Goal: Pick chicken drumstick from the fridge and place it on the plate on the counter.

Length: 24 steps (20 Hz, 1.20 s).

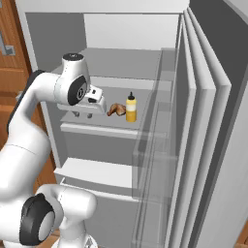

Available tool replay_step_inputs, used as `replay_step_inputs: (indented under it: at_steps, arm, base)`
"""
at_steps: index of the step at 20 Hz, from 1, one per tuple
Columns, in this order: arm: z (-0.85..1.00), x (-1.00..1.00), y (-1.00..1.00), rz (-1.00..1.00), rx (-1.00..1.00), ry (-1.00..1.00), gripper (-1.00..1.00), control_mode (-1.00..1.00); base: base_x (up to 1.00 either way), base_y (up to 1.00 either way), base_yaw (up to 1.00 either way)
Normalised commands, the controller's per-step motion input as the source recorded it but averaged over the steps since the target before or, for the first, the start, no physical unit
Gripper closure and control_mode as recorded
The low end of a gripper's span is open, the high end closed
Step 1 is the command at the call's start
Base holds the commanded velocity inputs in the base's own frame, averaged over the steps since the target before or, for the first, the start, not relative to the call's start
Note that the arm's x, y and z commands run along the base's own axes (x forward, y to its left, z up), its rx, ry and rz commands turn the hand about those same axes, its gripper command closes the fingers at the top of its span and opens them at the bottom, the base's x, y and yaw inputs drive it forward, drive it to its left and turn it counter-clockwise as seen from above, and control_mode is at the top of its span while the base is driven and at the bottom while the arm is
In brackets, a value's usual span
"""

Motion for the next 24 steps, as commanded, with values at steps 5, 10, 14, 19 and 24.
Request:
replay_step_inputs:
  at_steps: [5,10,14,19,24]
  arm:
    - [0.0,-0.01,0.06,0.0,0.0,-0.05,-1.0,-1.0]
    - [0.0,0.0,0.13,-0.05,-0.02,-0.09,-1.0,-1.0]
    - [0.0,0.0,0.08,-0.1,-0.01,-0.08,-1.0,-1.0]
    - [0.0,0.0,0.04,-0.12,-0.01,-0.06,-1.0,-1.0]
    - [0.0,0.04,0.0,-0.17,0.0,0.0,-1.0,-1.0]
  base:
    - [0.0,0.0,0.0]
    - [0.0,0.0,0.0]
    - [0.0,0.0,0.0]
    - [0.0,0.0,0.0]
    - [0.0,0.0,0.0]
